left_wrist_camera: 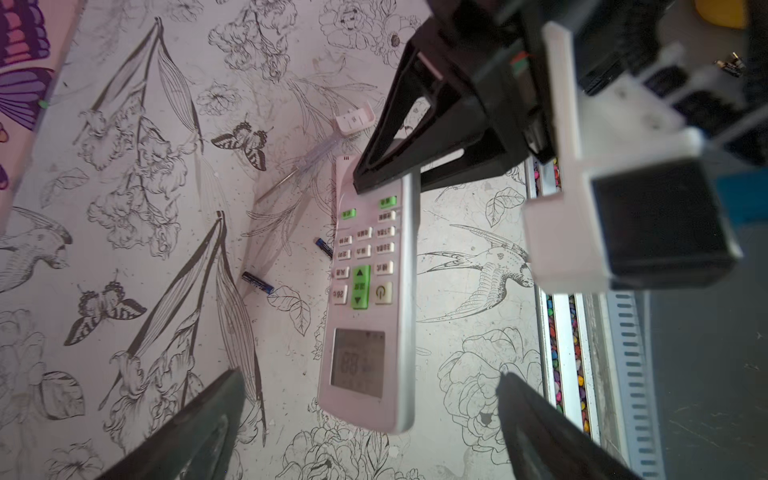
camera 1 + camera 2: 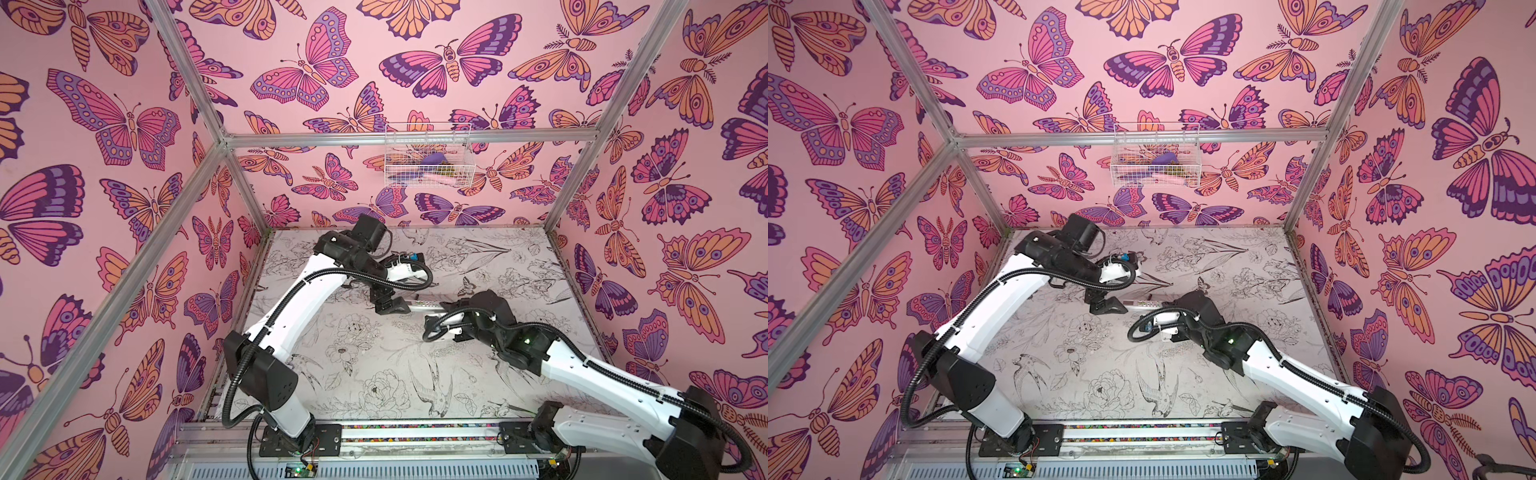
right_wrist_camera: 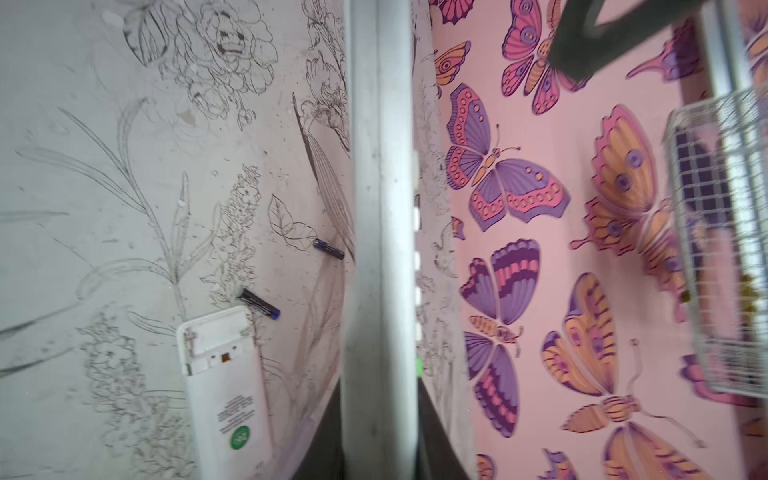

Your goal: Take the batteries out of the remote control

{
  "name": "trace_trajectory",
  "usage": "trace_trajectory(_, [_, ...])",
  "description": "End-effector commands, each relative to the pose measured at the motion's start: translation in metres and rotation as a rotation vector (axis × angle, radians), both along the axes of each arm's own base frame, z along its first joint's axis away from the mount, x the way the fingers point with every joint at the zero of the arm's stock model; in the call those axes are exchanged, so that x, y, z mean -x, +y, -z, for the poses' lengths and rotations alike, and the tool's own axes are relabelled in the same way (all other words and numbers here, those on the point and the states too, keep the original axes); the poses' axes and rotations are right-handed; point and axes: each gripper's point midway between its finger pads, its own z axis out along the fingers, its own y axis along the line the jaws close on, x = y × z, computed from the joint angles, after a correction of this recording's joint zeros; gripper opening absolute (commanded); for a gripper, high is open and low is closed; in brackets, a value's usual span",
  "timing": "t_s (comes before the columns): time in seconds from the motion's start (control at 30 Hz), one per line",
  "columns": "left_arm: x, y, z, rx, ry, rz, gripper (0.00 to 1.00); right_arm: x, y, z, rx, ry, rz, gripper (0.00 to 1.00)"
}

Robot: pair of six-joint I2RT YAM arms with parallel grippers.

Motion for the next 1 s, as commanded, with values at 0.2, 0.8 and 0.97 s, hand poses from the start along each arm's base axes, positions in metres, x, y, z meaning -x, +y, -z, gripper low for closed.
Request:
trace_trajectory(0.2, [0.018,0.021,-0.02,0.122,0.122,0.006,0.93,0.012,0.033,-0.003,-0.547,0.591,0.017,0.04])
trace_trajectory(0.8, [-0.003,0.011,0.012,0.172,0.189,-0.043,0.88,0.025,0.067,-0.002,-0.698,0.82,-0.143,0.02])
trace_trajectory(0.97, [-0.01,0.012,0.017,0.154,0.172,-0.056,0.88,0.034,0.068,-0.003,-0.683,0.856,-0.181,0.01])
